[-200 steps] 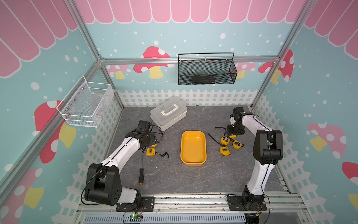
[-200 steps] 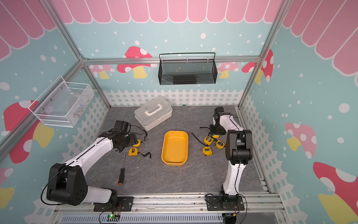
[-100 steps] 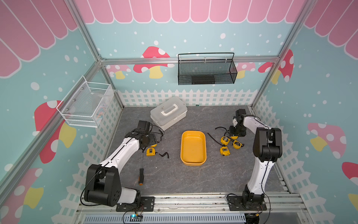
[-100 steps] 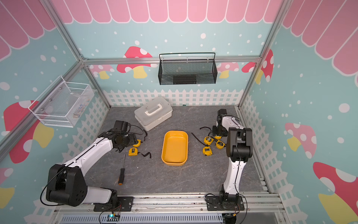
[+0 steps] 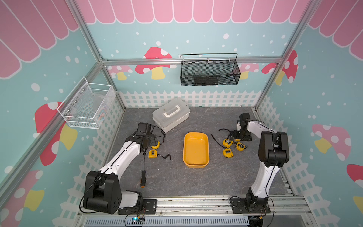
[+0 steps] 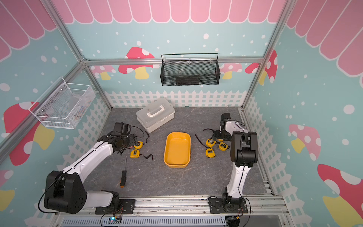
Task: Take the tape measure out of the storage box
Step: Place the tape measure at the center of the board, then reset both arms
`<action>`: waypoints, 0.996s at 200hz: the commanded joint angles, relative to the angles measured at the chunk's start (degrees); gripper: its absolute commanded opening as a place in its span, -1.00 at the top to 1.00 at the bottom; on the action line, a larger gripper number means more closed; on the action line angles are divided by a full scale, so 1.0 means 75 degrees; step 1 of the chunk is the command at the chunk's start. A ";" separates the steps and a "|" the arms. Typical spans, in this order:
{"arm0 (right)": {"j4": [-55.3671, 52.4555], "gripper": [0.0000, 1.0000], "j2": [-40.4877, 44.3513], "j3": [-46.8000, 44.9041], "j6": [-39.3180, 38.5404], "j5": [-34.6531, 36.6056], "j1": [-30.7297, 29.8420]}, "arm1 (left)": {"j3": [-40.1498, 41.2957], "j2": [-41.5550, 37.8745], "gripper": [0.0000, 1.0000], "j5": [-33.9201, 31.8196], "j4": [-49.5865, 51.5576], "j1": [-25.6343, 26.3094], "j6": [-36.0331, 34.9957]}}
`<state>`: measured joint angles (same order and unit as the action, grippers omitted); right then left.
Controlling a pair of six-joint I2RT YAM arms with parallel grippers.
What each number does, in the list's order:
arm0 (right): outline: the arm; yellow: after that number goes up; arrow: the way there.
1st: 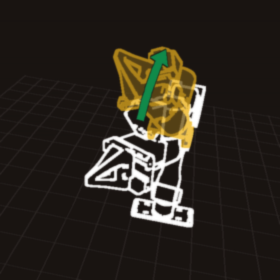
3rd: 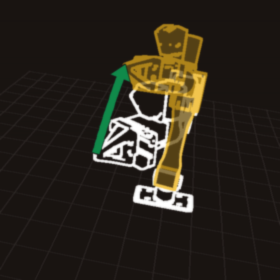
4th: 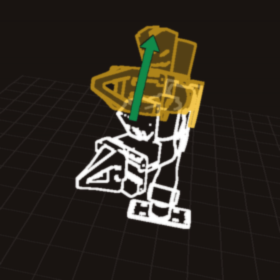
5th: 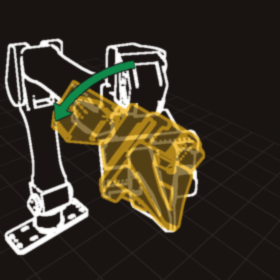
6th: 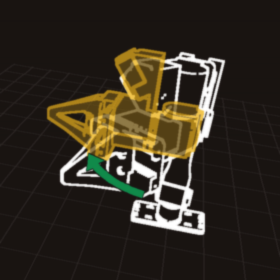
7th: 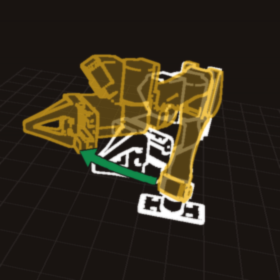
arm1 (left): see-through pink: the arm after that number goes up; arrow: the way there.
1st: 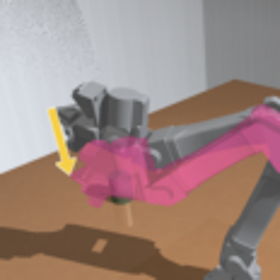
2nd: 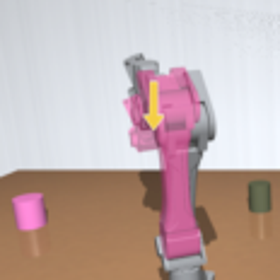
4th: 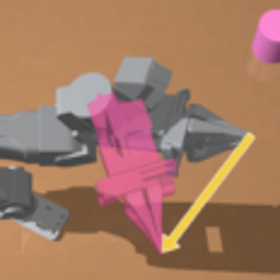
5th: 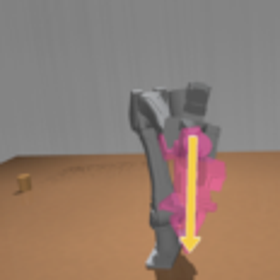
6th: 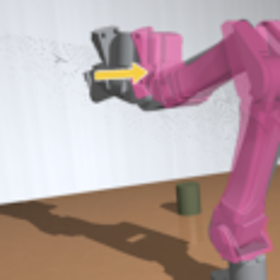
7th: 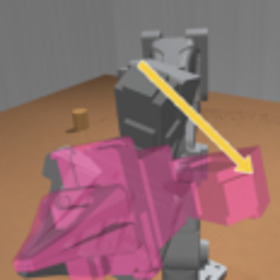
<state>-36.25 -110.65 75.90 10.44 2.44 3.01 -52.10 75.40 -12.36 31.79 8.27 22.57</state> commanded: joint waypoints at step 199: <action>1.1747 -0.97 0.3018 -0.7240 -0.2033 -0.0264 -0.0708 | 0.4030 0.1671 -0.98 -0.0233 -1.1067 -0.0848 -0.2371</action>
<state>42.37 -86.08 23.24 -3.22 1.50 -2.00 -21.15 87.66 -15.38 -47.22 1.96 5.13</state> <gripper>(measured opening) 0.986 0.990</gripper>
